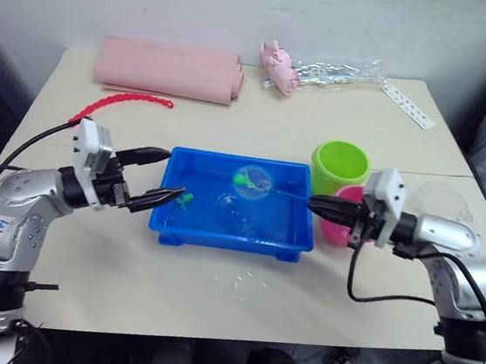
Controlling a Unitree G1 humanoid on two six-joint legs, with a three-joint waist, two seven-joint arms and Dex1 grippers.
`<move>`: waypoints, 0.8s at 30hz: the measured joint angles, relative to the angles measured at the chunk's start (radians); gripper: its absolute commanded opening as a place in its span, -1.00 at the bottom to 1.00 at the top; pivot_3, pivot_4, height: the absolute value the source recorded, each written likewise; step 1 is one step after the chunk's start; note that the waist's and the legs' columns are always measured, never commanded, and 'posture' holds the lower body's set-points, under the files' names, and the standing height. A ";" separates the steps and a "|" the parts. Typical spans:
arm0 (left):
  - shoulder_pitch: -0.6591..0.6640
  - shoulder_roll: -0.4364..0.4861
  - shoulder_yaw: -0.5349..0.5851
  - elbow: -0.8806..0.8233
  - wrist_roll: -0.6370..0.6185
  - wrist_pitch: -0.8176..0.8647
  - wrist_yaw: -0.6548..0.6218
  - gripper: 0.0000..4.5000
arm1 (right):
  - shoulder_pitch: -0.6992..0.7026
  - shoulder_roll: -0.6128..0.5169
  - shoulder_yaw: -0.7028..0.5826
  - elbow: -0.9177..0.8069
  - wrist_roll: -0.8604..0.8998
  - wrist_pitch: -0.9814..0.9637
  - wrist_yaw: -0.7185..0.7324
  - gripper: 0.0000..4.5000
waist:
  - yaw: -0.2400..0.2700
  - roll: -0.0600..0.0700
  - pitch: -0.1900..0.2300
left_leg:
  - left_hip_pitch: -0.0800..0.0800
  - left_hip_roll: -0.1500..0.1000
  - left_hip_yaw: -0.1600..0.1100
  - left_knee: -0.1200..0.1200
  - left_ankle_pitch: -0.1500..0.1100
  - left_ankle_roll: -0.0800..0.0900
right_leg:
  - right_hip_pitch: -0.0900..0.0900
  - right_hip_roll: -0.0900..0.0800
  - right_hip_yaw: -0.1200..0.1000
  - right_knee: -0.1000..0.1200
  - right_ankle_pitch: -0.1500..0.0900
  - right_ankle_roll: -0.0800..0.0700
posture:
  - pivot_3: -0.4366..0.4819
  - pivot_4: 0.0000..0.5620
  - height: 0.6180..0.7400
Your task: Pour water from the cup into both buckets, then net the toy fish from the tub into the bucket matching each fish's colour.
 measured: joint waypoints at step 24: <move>-0.222 -0.185 -0.089 0.019 -0.014 0.092 0.122 0.98 | -0.045 -0.199 -0.249 0.267 0.018 -0.136 -0.065 -1.00 | 0.018 0.000 0.000 | 0.000 0.000 0.001 0.000 0.000 0.000 | 0.001 0.001 0.000 -0.001 0.000 0.000 | -0.05 -0.47 1.00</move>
